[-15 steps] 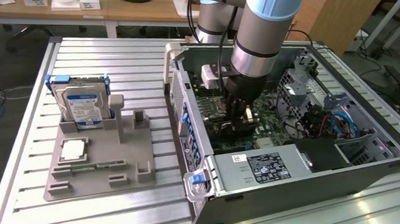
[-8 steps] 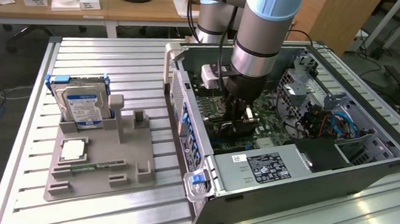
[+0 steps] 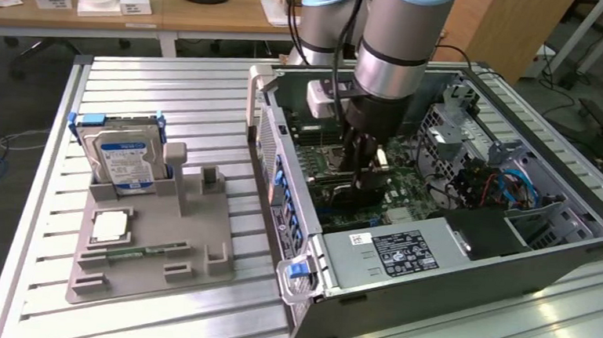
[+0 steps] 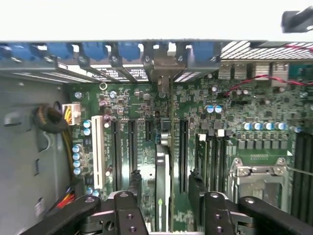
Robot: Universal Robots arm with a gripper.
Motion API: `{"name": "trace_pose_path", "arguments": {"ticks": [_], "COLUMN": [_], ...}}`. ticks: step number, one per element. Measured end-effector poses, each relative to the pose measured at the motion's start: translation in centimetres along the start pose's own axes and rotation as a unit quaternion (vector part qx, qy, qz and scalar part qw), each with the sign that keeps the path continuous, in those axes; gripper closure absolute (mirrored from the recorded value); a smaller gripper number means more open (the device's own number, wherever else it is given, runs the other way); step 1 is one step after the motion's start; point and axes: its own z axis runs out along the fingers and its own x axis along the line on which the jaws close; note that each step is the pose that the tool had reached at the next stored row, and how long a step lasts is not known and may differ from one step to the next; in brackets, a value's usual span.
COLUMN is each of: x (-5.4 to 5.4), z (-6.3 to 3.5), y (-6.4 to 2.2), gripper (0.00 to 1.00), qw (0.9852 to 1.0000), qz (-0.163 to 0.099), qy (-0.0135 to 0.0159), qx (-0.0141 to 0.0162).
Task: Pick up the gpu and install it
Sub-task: 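Insert the gpu into the slot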
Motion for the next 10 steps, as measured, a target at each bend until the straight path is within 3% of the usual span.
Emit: {"name": "trace_pose_path", "arguments": {"ticks": [10], "x": [0.0], "z": [-3.42], "y": [-0.12], "gripper": [0.49], "qw": [1.0], "qz": [0.0], "qy": [-0.0001], "qx": [0.0]}}
